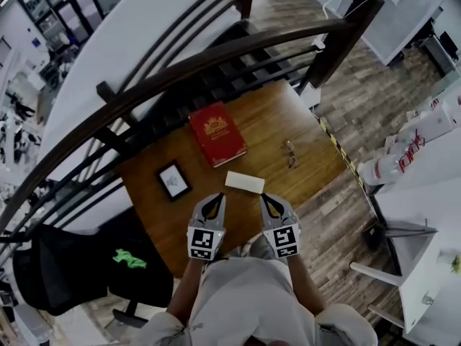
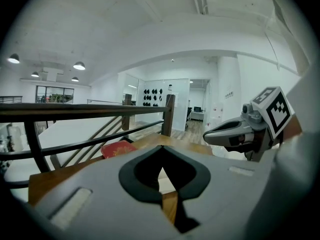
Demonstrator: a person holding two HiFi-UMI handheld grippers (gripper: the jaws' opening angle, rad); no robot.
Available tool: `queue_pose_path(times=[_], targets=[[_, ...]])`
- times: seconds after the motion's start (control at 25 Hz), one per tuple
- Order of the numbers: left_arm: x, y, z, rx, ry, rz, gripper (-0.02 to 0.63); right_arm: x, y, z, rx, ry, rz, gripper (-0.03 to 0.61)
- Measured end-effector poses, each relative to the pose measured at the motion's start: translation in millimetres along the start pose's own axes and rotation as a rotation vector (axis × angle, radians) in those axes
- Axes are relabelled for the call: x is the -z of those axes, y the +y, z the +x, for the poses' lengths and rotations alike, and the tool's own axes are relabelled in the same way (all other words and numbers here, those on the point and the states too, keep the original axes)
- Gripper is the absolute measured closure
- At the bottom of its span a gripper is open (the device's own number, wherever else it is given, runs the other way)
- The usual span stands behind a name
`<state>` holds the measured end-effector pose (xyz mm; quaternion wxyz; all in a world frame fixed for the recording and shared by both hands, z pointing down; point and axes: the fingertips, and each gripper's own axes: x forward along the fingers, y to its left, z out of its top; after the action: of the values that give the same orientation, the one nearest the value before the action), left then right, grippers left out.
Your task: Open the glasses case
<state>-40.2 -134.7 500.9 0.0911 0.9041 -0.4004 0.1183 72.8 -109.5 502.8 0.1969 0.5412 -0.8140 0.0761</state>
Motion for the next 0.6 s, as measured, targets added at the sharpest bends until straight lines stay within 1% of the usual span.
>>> queue_pose_path(times=[0.32, 0.6], targets=[[32.3, 4.0, 30.6, 0.022, 0.067, -0.023, 0.594, 32.9, -8.0, 33.8, -0.022, 0.094, -0.040, 0.574], [62.8, 8.9, 53.5, -0.013, 0.123, -0.060, 0.594, 58.5, -12.7, 65.6, -0.097, 0.160, -0.110, 0.574]])
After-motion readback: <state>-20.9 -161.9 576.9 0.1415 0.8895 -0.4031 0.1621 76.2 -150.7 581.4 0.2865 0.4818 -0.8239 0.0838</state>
